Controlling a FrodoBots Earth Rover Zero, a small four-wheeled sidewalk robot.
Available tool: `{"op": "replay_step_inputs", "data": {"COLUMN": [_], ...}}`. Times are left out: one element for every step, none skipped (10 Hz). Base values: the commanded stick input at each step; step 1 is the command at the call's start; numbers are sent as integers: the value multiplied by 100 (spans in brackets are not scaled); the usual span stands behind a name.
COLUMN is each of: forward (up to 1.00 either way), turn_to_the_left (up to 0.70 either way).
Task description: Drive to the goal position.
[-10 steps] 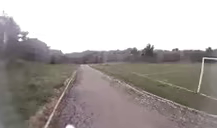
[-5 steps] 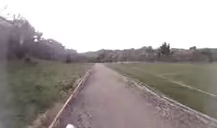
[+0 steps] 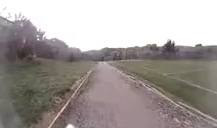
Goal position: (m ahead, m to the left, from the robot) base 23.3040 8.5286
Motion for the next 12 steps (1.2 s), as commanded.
{"op": "replay_step_inputs", "data": {"forward": [70,70,70,70,70,70,70,70,70,70,70,70], "turn_to_the_left": [0,0,0,0,0,0,0,0,0,0,0,0]}}
